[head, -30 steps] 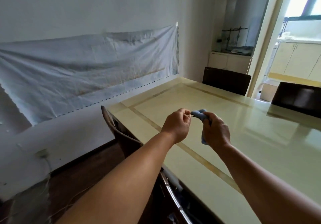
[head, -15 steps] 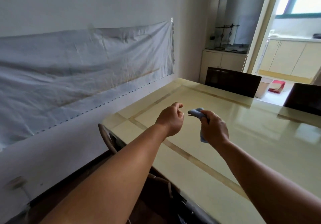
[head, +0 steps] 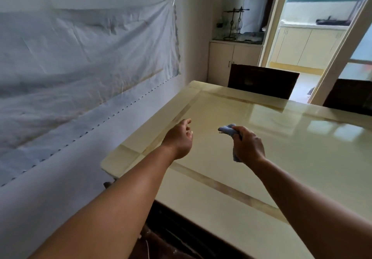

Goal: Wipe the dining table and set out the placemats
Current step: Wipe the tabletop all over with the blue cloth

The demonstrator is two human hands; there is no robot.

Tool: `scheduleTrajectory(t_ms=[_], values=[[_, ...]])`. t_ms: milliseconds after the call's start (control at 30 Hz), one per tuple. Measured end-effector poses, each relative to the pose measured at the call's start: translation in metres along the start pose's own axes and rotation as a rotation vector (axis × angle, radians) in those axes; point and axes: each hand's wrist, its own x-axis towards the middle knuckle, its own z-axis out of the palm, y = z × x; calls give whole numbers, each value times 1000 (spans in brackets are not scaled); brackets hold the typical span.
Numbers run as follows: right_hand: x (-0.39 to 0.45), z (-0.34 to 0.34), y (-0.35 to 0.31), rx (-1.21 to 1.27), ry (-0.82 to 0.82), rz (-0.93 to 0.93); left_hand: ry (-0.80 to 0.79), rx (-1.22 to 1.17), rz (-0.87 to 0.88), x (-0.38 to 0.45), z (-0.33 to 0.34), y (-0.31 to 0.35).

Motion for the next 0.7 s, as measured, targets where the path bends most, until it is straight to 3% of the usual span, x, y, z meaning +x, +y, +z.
scheduleTrajectory(t_ms=[267, 600, 700], values=[[72, 87, -2, 28, -12, 61, -50, -18, -153, 87, 3, -75], [104, 134, -16, 29, 102, 93, -195, -94, -120, 140, 28, -121], [105, 152, -11, -57, -17, 92, -214, -118, -115, 154, 41, -126]])
